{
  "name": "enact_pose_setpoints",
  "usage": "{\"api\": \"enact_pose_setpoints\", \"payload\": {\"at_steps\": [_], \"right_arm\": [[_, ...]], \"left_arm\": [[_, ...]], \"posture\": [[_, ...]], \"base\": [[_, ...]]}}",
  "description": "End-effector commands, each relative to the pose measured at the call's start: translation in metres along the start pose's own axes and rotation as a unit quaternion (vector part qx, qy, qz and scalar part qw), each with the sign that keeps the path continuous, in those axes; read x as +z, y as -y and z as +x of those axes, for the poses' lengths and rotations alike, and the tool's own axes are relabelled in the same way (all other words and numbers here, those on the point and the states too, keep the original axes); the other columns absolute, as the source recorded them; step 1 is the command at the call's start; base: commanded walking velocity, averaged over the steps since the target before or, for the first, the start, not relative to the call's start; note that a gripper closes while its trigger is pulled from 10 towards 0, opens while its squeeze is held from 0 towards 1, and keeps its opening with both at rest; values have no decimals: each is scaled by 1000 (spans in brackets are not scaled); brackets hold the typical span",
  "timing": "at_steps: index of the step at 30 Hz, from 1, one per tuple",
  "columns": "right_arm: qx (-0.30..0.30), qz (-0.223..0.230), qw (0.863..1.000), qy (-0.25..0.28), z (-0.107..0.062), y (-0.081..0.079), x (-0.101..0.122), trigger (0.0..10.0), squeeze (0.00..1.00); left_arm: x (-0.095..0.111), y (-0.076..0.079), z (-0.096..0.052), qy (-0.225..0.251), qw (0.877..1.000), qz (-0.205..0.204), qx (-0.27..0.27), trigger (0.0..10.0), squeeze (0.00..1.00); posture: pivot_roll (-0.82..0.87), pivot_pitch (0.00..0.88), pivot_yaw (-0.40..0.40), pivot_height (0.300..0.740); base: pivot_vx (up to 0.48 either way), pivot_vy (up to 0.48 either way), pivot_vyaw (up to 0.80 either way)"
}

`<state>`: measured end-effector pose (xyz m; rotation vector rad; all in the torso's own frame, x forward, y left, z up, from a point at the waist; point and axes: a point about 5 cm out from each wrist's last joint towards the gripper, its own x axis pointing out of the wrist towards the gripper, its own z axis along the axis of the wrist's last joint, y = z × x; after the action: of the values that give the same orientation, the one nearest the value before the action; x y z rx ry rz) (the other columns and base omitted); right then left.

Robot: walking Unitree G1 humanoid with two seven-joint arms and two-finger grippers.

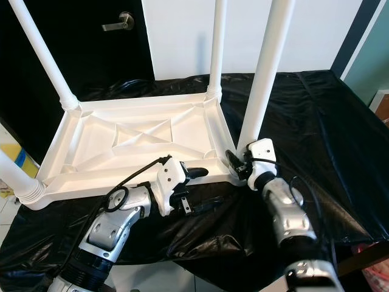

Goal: Building children table

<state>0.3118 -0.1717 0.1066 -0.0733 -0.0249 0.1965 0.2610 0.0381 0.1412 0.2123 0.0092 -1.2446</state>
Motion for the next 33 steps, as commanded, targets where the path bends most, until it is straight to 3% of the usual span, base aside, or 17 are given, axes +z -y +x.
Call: {"api": "enact_pose_setpoints", "payload": {"at_steps": [1,4,6,8,10,14,22,23,28,29,30,31,33], "right_arm": [[-58,-4,997,-50,-9,9,-18,10000,0],[-86,6,995,-49,-11,4,-18,10000,0],[-145,31,988,-41,-11,-11,-16,10000,0],[-145,31,988,-41,-11,-11,-16,10000,0],[-164,45,985,-37,-11,-24,-14,10000,0],[-161,56,985,-36,-13,-36,-10,10000,0],[-171,59,983,-41,-15,-36,-8,10000,0],[-156,60,985,-36,-13,-43,-6,10000,0],[-136,64,988,-32,-12,-50,-4,10000,0],[-130,65,989,-31,-12,-52,-3,10000,282],[-126,65,989,-29,-11,-53,-2,10000,282],[-125,64,990,-26,-11,-53,-1,10000,1000],[-122,65,990,-25,-11,-54,-1,10000,1000]], "left_arm": [[-2,-3,0,-6,999,1,52,10000,0],[-2,-3,0,-6,999,0,51,10000,0],[-3,-2,1,-4,999,-4,52,10000,0],[-3,-2,1,-4,999,-4,52,10000,0],[-2,-1,2,-3,999,-6,53,10000,0],[-3,0,1,-3,999,-7,54,10000,0],[-4,0,1,-4,999,-8,53,10000,0],[-4,-1,1,-4,999,-7,53,10000,0],[-3,-1,0,-5,999,-5,52,10000,0],[-3,-1,0,-4,999,-5,51,10000,0],[-3,-1,0,-4,999,-4,51,10000,0],[-3,-1,0,-4,999,-4,51,10000,0],[-3,-1,1,-4,999,-3,51,10000,0]], "posture": [[-109,0,-7,740],[-116,4,-13,740],[-114,10,-16,740],[-114,10,-16,740],[-112,12,-20,740],[-113,16,-21,740],[-112,14,-19,740],[-111,10,-13,740],[-112,9,-12,740],[-113,8,-11,740],[-113,8,-11,740],[-113,8,-10,740],[-113,7,-10,740]], "base": [[0,0,0],[0,0,0],[0,0,0],[0,0,0],[0,0,0],[0,0,0],[0,0,0],[0,0,0],[0,0,0],[0,0,0],[0,0,0],[0,0,0],[0,0,0]]}}
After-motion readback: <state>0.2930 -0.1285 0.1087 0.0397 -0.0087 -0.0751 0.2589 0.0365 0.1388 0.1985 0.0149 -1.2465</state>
